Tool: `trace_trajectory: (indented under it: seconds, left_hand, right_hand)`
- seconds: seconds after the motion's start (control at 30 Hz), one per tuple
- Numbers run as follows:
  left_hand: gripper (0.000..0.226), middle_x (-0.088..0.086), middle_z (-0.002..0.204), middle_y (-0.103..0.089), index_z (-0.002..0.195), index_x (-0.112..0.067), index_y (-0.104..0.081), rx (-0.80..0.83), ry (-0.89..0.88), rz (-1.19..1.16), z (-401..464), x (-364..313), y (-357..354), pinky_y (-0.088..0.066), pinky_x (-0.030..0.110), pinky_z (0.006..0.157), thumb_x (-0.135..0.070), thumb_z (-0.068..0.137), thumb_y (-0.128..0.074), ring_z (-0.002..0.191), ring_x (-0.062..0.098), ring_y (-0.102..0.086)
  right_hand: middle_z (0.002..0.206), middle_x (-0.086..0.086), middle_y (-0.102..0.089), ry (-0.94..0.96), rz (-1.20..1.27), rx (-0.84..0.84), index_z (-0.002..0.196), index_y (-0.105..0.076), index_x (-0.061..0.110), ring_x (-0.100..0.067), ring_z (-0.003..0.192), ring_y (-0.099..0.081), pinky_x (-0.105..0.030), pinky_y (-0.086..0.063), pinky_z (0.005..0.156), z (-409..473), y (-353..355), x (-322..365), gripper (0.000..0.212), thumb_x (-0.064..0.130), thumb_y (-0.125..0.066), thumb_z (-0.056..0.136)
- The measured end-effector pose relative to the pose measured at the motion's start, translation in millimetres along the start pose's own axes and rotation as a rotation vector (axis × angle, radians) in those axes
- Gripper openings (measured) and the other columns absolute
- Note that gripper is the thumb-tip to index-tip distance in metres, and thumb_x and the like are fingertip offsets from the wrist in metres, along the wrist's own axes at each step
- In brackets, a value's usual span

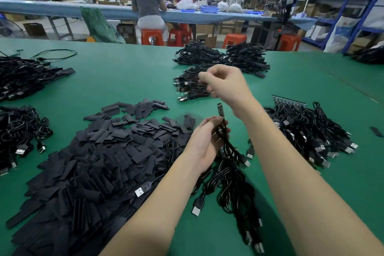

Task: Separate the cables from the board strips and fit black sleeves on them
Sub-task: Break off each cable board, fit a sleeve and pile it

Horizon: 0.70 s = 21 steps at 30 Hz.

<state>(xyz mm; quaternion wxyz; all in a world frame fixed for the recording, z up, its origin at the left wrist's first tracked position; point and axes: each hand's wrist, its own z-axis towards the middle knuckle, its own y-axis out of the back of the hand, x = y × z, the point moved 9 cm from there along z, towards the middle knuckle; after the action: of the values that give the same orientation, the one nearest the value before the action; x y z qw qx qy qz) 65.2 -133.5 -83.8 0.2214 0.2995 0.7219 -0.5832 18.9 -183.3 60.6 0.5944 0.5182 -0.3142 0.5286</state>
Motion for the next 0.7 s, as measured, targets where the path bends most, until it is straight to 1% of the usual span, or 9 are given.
trace_trajectory:
  seconds: [0.07, 0.13, 0.2, 0.27, 0.3, 0.37, 0.5, 0.63, 0.7]
  left_hand:
    - [0.006, 0.004, 0.077, -0.068, 0.097, -0.011, -0.056, 0.016, -0.006, 0.015, -2.1, -2.1, -0.3, -0.048, 0.027, 0.061, -0.010, 0.102, -0.052, 0.060, 0.016, -0.063]
    - [0.005, 0.003, 0.077, -0.066, 0.097, -0.011, -0.056, 0.024, -0.010, 0.026, -4.7, -4.6, -3.4, -0.046, 0.025, 0.060, -0.013, 0.102, -0.054, 0.061, 0.014, -0.060]
    - [0.008, 0.001, 0.075, -0.063, 0.093, -0.012, -0.057, 0.043, -0.003, 0.036, -5.1, -4.2, -5.2, -0.044, 0.023, 0.057, -0.015, 0.101, -0.056, 0.060, 0.012, -0.055]
    - [0.011, 0.000, 0.073, -0.062, 0.090, -0.013, -0.059, 0.066, 0.001, 0.046, -8.0, -5.7, -7.9, -0.043, 0.022, 0.056, -0.016, 0.100, -0.057, 0.060, 0.012, -0.053]
    - [0.012, 0.000, 0.072, -0.061, 0.088, -0.014, -0.060, 0.076, 0.005, 0.046, -9.1, -5.8, -8.5, -0.043, 0.021, 0.056, -0.017, 0.099, -0.058, 0.060, 0.012, -0.052]
    - [0.012, 0.000, 0.072, -0.061, 0.086, -0.014, -0.062, 0.093, 0.010, 0.051, -9.7, -5.8, -9.9, -0.044, 0.022, 0.056, -0.017, 0.098, -0.060, 0.059, 0.011, -0.052]
    - [0.013, 0.001, 0.073, -0.059, 0.084, -0.014, -0.062, 0.107, 0.006, 0.054, -8.9, -6.2, -9.9, -0.043, 0.023, 0.057, -0.016, 0.097, -0.060, 0.059, 0.012, -0.051]
    - [0.010, 0.001, 0.075, -0.058, 0.088, -0.013, -0.061, 0.144, 0.012, 0.078, -11.4, -6.2, -13.4, -0.042, 0.023, 0.061, -0.016, 0.097, -0.060, 0.060, 0.012, -0.051]
    - [0.009, 0.001, 0.076, -0.058, 0.090, -0.013, -0.060, 0.156, 0.014, 0.092, -12.8, -6.4, -14.8, -0.042, 0.024, 0.063, -0.016, 0.097, -0.059, 0.061, 0.011, -0.051]
  right_hand:
    - [0.077, -0.015, -0.058, -0.053, 0.253, -0.003, 0.079, -0.060, 0.013, -0.009, 0.058, -0.052, -0.022, -0.045, 0.057, -18.2, 23.2, -13.4, 0.019, 0.017, -0.075, 0.090]
    - [0.078, -0.011, -0.053, -0.124, 0.392, -0.005, 0.082, -0.059, 0.011, -0.009, 0.060, -0.053, -0.019, -0.047, 0.058, -35.8, 38.3, -33.0, 0.018, 0.010, -0.075, 0.090]
    - [0.080, -0.007, -0.061, -0.205, 0.490, -0.018, 0.092, -0.061, 0.011, -0.011, 0.063, -0.058, -0.018, -0.051, 0.060, -50.4, 45.9, -52.7, 0.017, 0.005, -0.076, 0.086]
    - [0.086, -0.006, -0.069, -0.254, 0.577, -0.035, 0.109, -0.065, 0.008, -0.011, 0.068, -0.064, -0.018, -0.054, 0.065, -58.9, 48.2, -66.1, 0.033, 0.007, -0.081, 0.079]
    - [0.088, -0.005, -0.071, -0.263, 0.620, -0.037, 0.112, -0.068, 0.008, -0.011, 0.071, -0.065, -0.018, -0.054, 0.067, -61.6, 49.2, -69.9, 0.040, 0.010, -0.083, 0.075]
    - [0.092, -0.006, -0.073, -0.243, 0.698, -0.026, 0.109, -0.073, 0.011, -0.012, 0.076, -0.067, -0.017, -0.055, 0.069, -64.3, 50.9, -72.0, 0.041, 0.016, -0.085, 0.070]
    - [0.097, -0.011, -0.075, -0.180, 0.733, -0.041, 0.107, -0.073, 0.012, -0.015, 0.080, -0.069, -0.019, -0.055, 0.072, -64.1, 52.6, -74.2, 0.038, 0.018, -0.083, 0.071]
    - [0.088, -0.008, -0.077, -0.131, 0.664, -0.120, 0.101, -0.075, 0.005, -0.015, 0.080, -0.071, -0.020, -0.056, 0.078, -60.9, 58.3, -74.8, 0.021, 0.007, -0.081, 0.081]
    - [0.088, -0.008, -0.078, -0.106, 0.650, -0.159, 0.096, -0.077, 0.007, -0.015, 0.080, -0.072, -0.021, -0.056, 0.079, -60.6, 62.1, -74.1, 0.014, 0.004, -0.079, 0.083]
